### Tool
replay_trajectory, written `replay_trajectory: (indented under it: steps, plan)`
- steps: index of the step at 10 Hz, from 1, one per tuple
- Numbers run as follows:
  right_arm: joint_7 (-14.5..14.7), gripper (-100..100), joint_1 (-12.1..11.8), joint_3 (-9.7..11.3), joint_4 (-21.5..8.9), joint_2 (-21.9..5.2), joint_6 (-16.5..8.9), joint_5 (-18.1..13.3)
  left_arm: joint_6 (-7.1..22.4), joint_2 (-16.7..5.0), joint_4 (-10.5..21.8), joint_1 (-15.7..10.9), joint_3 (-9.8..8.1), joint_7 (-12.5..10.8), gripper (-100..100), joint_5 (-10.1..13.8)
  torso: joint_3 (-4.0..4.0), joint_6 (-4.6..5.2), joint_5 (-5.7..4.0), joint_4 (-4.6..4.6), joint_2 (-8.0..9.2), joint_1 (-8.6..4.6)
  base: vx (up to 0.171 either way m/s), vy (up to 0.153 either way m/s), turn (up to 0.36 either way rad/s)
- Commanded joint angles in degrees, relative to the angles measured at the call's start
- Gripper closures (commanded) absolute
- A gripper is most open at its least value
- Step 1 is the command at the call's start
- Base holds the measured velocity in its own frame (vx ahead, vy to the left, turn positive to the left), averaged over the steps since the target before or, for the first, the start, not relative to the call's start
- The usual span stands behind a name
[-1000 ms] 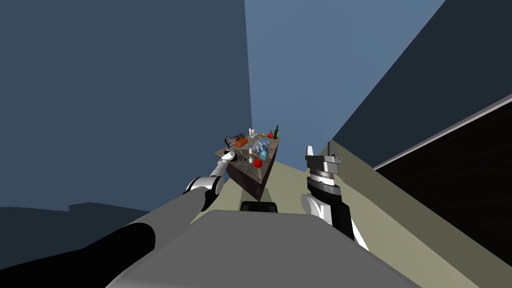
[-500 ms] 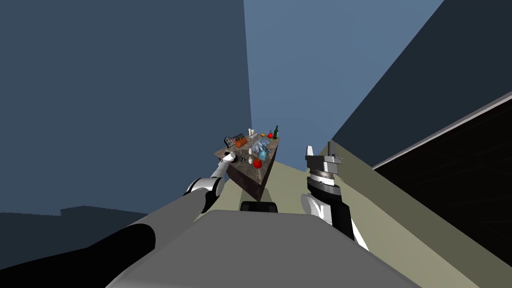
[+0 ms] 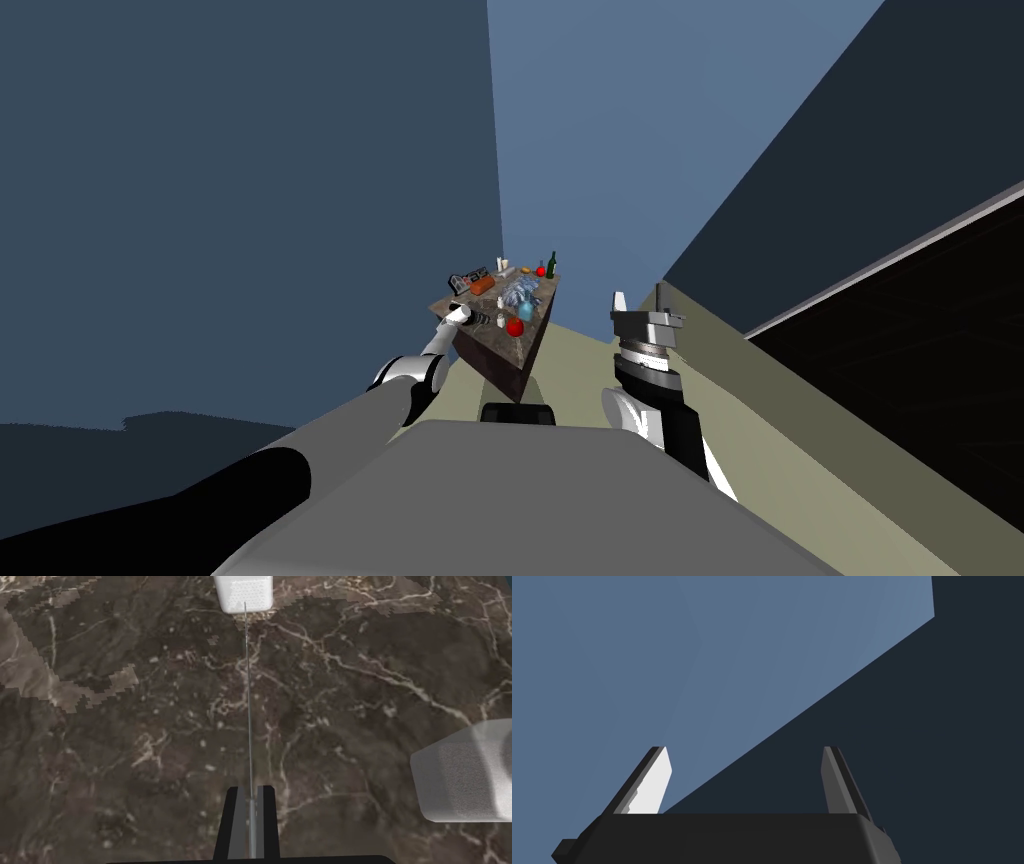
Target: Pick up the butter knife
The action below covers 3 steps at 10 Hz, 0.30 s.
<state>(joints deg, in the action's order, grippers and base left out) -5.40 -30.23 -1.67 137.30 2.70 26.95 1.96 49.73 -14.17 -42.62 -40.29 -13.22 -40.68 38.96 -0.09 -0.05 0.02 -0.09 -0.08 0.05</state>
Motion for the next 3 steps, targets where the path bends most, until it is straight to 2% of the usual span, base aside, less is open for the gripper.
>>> replay_trajectory:
  steps: [1,2,3]
  plan:
    - [0.0,0,0.0,0.0,0.0,0.0,0.0,0.0,1.8,-1.1,-0.4,-1.0,0.19,-0.7,100,0.2,0.00,0.00,0.00,0.00,0.00,0.00,-0.025,0.002,0.042]
    - [0.0,0,0.0,0.0,0.0,0.0,0.0,0.0,0.6,-0.5,0.3,-0.9,0.17,-0.3,100,0.0,0.05,-0.03,-0.02,0.04,0.06,0.02,-0.012,0.002,0.012]
    - [0.0,0,0.0,0.0,0.0,0.0,0.0,0.0,0.8,-0.6,0.3,-1.1,0.18,-0.4,0,0.0,0.03,-0.02,0.01,0.00,0.06,0.02,0.000,0.000,0.000]
